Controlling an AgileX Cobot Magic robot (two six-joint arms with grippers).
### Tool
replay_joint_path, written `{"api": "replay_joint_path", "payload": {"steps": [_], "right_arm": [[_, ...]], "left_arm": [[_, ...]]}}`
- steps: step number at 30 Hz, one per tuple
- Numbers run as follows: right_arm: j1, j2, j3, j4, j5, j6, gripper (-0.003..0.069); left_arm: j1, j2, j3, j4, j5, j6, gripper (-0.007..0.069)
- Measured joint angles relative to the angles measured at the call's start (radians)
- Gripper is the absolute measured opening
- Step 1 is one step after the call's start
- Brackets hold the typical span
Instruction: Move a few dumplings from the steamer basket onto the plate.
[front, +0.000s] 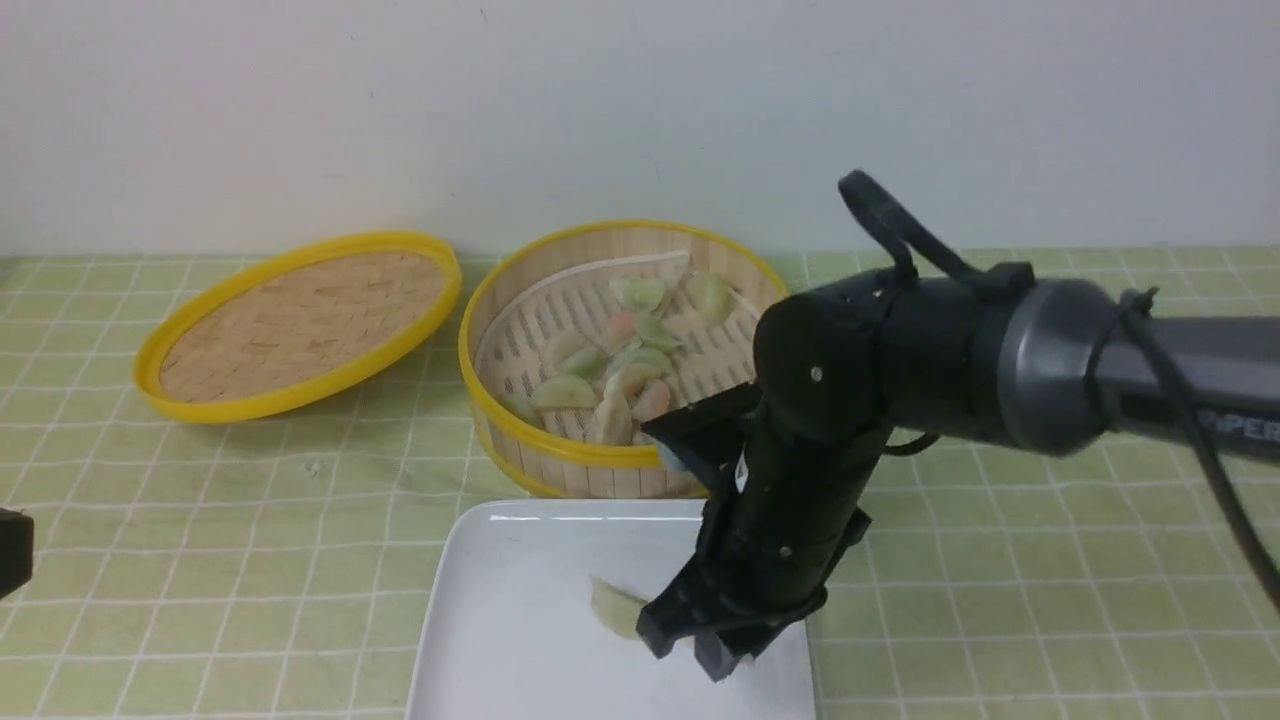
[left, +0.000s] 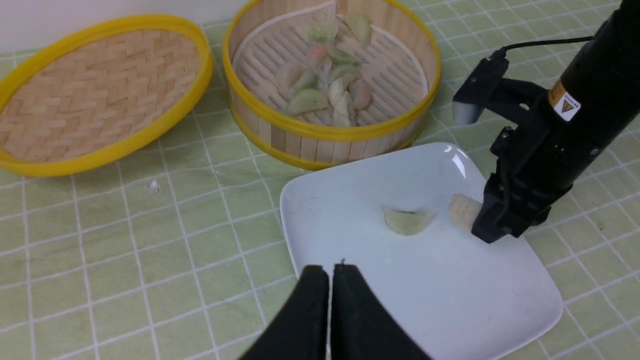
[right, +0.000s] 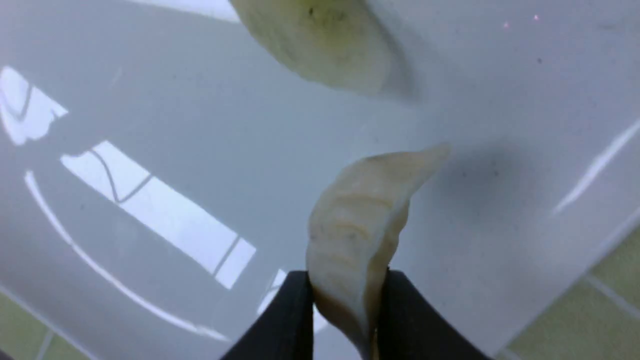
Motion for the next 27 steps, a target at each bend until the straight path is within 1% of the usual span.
{"api": "replay_joint_path", "payload": {"steps": [2,7,9,10,11,13,15,17,20,22,23,26,27], "right_arm": [[0.000,0.018,-0.004,0.002,-0.014,0.011,0.0255],[0.000,0.027,-0.048,0.003,-0.008,0.032,0.0478],[0.000,0.022,-0.093,-0.013,0.035,0.032,0.0525],[0.000,0.017,-0.107,-0.020,0.051,0.033,0.0528],[0.001,-0.004,-0.129,-0.037,0.075,0.036,0.0520],[0.001,-0.065,-0.169,-0.068,0.118,0.045,0.0462],[0.001,-0.148,-0.195,-0.105,0.145,0.068,0.0371],[0.001,-0.238,-0.203,-0.150,0.151,0.103,0.0258],[0.001,-0.426,-0.206,-0.233,0.143,0.190,0.0084],[0.001,-0.540,-0.195,-0.293,0.110,0.238,0.0023],[0.001,-0.605,-0.177,-0.320,0.082,0.262,0.0007],[0.001,-0.794,-0.083,-0.376,-0.004,0.319,-0.0010],[0.001,-0.864,-0.018,-0.394,-0.048,0.335,-0.0012]], "left_arm": [[0.000,0.000,0.000,0.000,0.000,0.001,-0.0006],[0.000,0.000,0.000,0.000,0.000,0.006,-0.0006],[0.000,0.000,0.000,0.000,0.000,0.009,-0.0006],[0.000,0.000,0.000,0.000,0.000,0.009,-0.0006],[0.000,0.000,0.000,0.000,-0.001,0.009,-0.0006],[0.000,0.000,0.000,0.000,-0.004,0.009,-0.0006],[0.000,0.000,0.000,0.002,-0.011,0.010,-0.0006],[0.000,0.000,0.000,0.011,-0.019,0.011,-0.0006],[0.000,0.000,0.000,0.033,-0.058,0.012,-0.0006],[0.000,0.000,0.000,0.042,-0.087,0.012,-0.0006],[0.000,0.000,0.000,0.043,-0.095,0.012,-0.0006],[0.000,0.001,0.000,0.045,-0.106,0.012,-0.0006],[0.000,0.002,0.000,0.045,-0.112,0.012,-0.0006]]}}
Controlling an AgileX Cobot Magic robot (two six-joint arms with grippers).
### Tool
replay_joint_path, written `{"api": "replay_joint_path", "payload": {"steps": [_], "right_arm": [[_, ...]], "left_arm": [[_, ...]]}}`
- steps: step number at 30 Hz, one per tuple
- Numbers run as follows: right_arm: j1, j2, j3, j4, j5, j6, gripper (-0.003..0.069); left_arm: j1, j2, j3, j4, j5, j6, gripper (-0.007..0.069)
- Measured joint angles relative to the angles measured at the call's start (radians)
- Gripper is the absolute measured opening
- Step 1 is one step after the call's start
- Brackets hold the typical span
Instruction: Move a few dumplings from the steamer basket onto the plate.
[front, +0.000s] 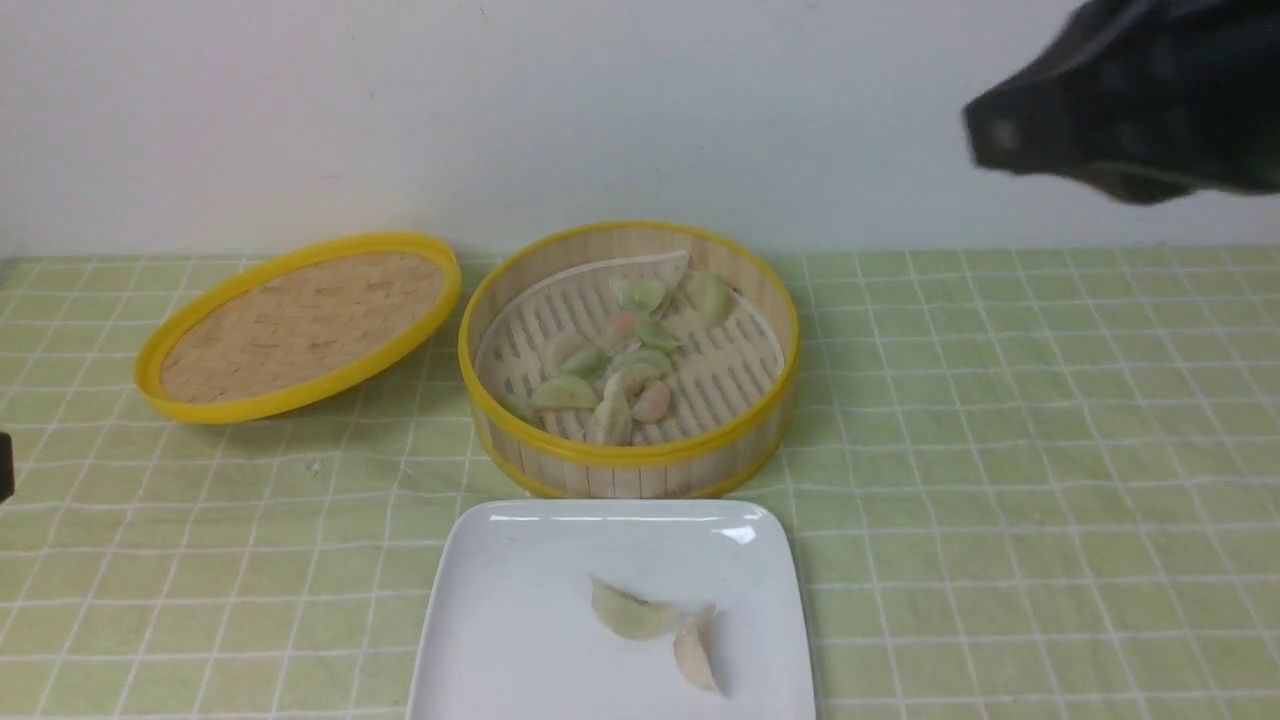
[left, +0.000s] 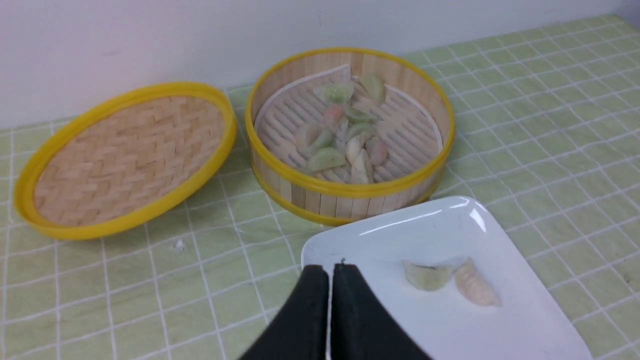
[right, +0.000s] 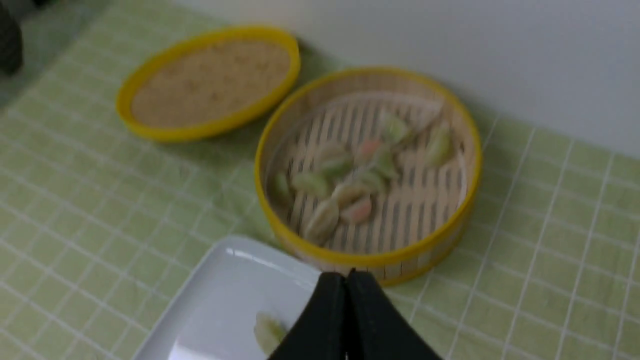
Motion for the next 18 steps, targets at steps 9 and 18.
{"api": "replay_joint_path", "payload": {"steps": [9,18], "right_arm": [[0.000,-0.693,0.591,-0.194,-0.399,0.170,-0.0014],[0.005,-1.094,0.835,-0.405,-0.491,0.418,-0.0014]], "left_arm": [[0.000,0.025,0.000,0.001,-0.010,0.033,-0.0006],[0.002,0.038,0.008,-0.016,-0.032,0.043,-0.0006]]}}
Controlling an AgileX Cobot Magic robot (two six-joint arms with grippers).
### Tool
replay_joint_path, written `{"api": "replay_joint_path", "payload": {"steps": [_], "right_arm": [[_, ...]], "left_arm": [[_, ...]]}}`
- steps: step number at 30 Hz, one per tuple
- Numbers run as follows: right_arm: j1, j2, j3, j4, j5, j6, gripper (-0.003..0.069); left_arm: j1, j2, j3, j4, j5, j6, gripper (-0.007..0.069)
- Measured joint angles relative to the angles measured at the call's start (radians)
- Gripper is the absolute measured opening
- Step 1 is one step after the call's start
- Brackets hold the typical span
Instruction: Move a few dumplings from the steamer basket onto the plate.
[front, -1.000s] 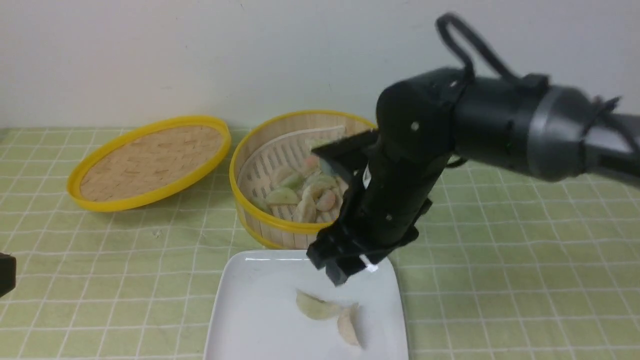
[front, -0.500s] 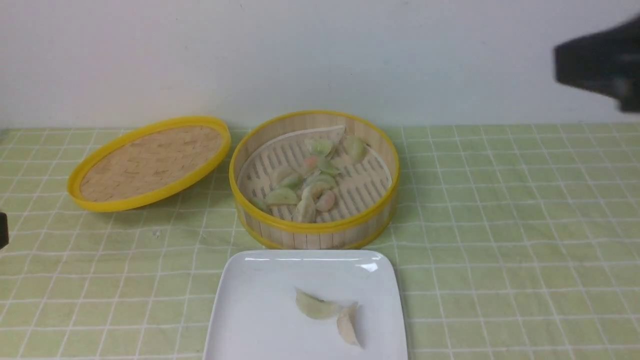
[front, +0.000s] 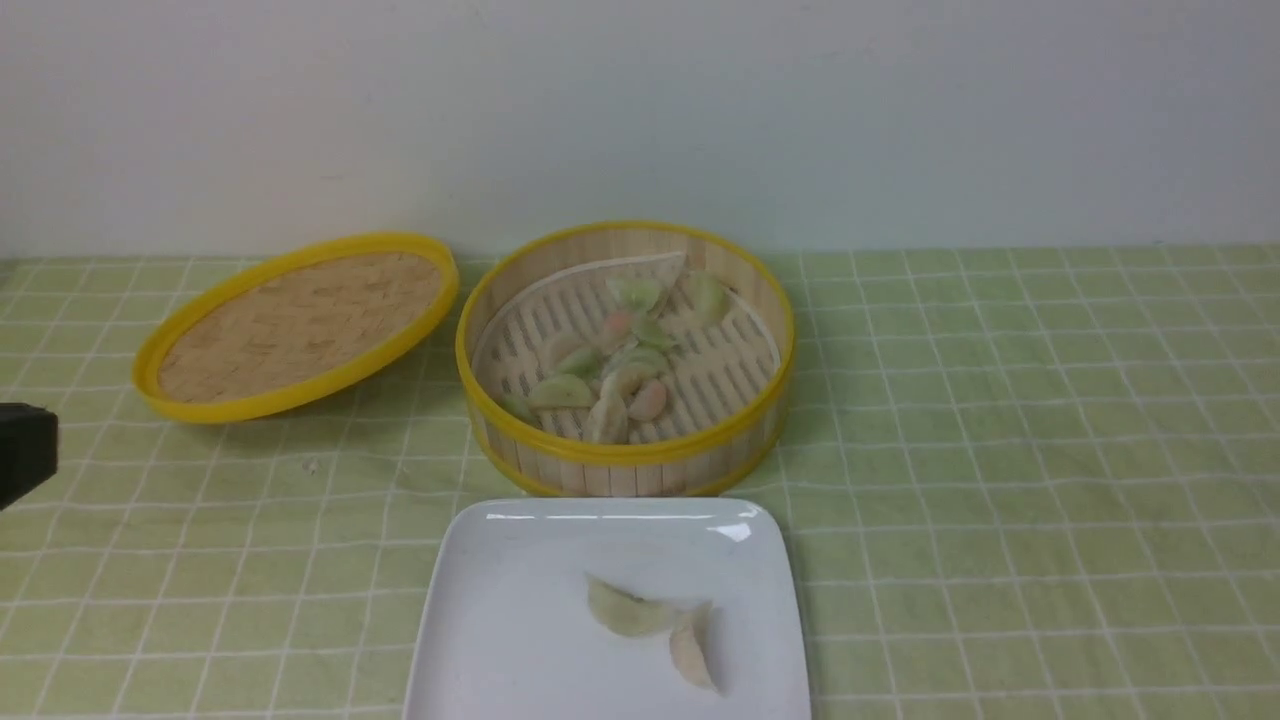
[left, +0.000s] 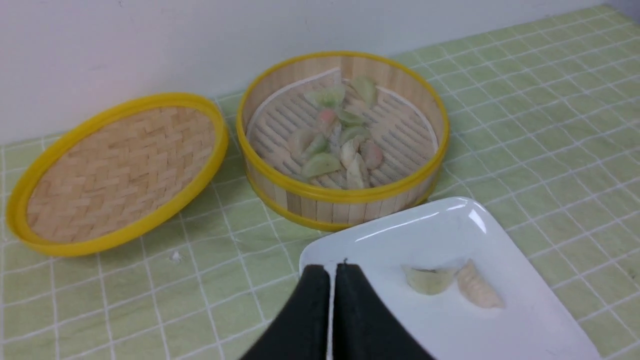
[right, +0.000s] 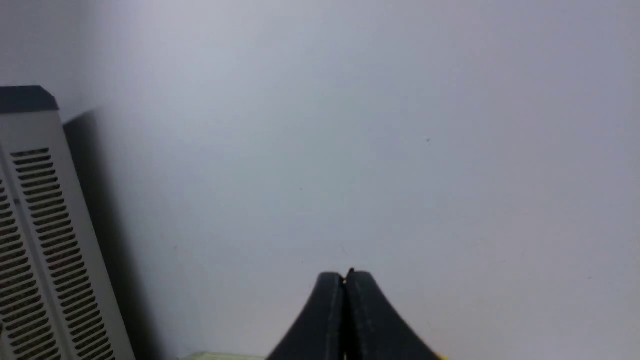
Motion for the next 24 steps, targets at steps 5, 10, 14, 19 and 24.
{"api": "replay_joint_path", "payload": {"steps": [5,10,14,19,24], "right_arm": [[0.000,0.008,0.007,-0.018,-0.001,0.017,-0.0014],[0.000,0.008,0.007,-0.029,-0.001,0.019,-0.0014],[0.000,0.008,0.007,-0.034,-0.001,0.020,-0.0014],[0.000,0.008,0.007,-0.036,-0.001,0.020,-0.0014],[0.000,0.008,0.007,-0.036,-0.001,0.020,-0.0014]], "left_arm": [[0.000,-0.022,0.044,-0.056,-0.007,-0.001,-0.0006],[0.000,-0.092,0.098,-0.129,-0.055,-0.010,-0.0006],[0.000,-0.110,0.112,-0.214,-0.071,-0.013,-0.0006],[0.000,-0.112,0.113,-0.304,-0.072,-0.015,-0.0006],[0.000,-0.113,0.113,-0.330,-0.072,-0.015,-0.0006]]}}
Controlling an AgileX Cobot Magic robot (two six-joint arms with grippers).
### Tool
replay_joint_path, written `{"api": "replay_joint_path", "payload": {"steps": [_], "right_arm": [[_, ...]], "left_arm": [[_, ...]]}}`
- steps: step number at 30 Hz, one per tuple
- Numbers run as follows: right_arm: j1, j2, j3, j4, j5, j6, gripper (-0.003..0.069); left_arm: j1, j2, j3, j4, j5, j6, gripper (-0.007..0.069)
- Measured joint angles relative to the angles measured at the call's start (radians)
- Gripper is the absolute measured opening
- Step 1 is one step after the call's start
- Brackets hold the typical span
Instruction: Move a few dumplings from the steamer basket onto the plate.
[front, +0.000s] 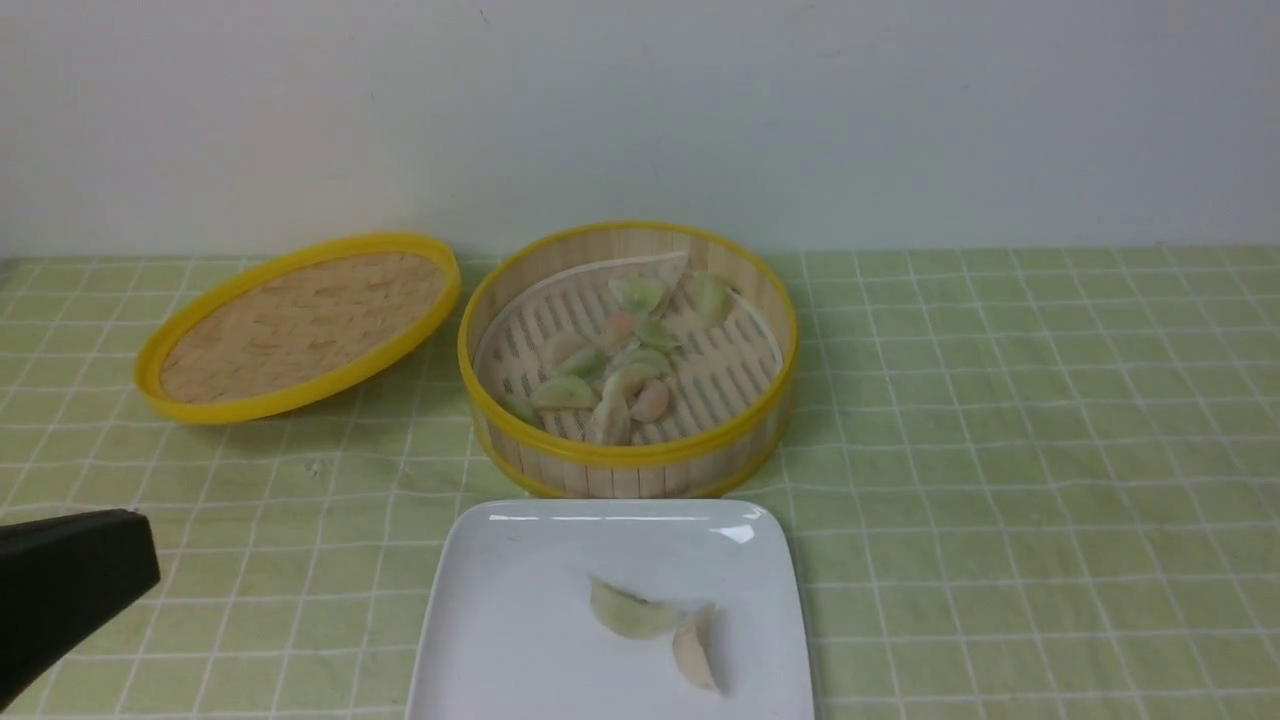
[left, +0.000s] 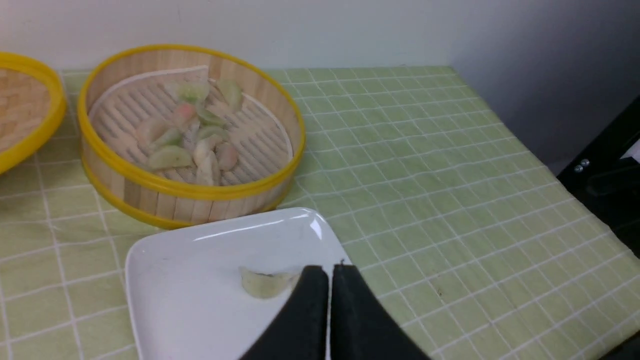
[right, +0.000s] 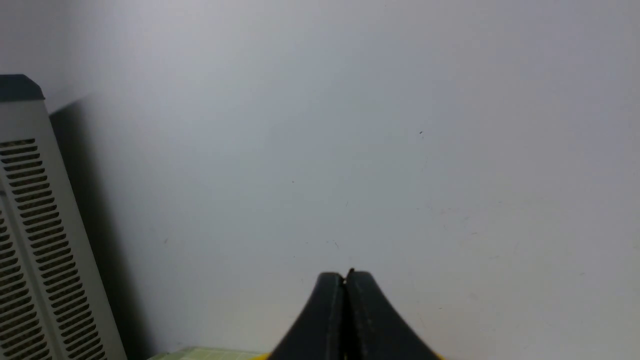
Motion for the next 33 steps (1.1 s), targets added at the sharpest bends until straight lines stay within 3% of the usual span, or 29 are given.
{"api": "replay_joint_path", "payload": {"steps": [9,14,22,26,33], "right_arm": [[0.000,0.000,0.000,0.000,0.000,0.000,-0.0014],[0.000,0.000,0.000,0.000,0.000,0.000,-0.0014],[0.000,0.000,0.000,0.000,0.000,0.000,-0.0014],[0.000,0.000,0.000,0.000,0.000,0.000,-0.0014],[0.000,0.000,0.000,0.000,0.001,0.000,-0.0014]], "left_arm": [[0.000,0.000,0.001,0.033,-0.026,0.062,-0.0006],[0.023,-0.054,0.040,0.103,-0.152,0.168,-0.0006],[0.289,-0.329,0.432,0.181,-0.442,0.187,-0.0006],[0.368,-0.439,0.636,0.208,-0.466,0.187,-0.0006],[0.385,-0.456,0.788,0.265,-0.436,0.187,-0.0006]]}}
